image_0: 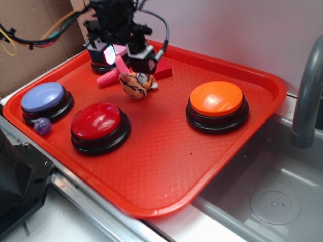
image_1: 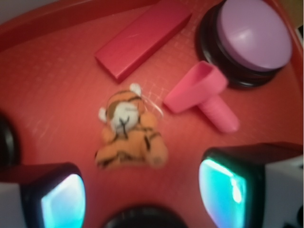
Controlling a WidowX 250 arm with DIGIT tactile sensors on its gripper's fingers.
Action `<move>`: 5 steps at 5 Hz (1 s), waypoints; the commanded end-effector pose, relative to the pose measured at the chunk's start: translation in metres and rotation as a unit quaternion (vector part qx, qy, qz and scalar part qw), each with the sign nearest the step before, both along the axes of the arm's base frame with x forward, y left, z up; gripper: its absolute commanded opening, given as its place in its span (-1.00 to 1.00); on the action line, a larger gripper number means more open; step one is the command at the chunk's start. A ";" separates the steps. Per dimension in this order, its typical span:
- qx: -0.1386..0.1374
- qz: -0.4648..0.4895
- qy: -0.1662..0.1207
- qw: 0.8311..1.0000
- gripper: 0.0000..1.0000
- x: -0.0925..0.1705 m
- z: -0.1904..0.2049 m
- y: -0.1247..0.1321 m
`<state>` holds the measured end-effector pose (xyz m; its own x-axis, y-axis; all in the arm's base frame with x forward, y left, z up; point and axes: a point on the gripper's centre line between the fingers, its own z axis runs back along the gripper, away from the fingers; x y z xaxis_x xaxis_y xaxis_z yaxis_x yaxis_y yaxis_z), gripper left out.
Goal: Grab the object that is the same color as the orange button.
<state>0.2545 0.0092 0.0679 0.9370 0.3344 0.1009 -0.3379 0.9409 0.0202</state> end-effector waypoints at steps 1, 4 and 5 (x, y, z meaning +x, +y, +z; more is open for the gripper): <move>-0.005 0.030 0.009 0.999 1.00 0.022 -0.036 0.016; 0.004 0.034 -0.008 0.999 -1.00 0.014 -0.023 0.012; 0.041 -0.042 0.008 0.998 -1.00 0.005 0.007 0.006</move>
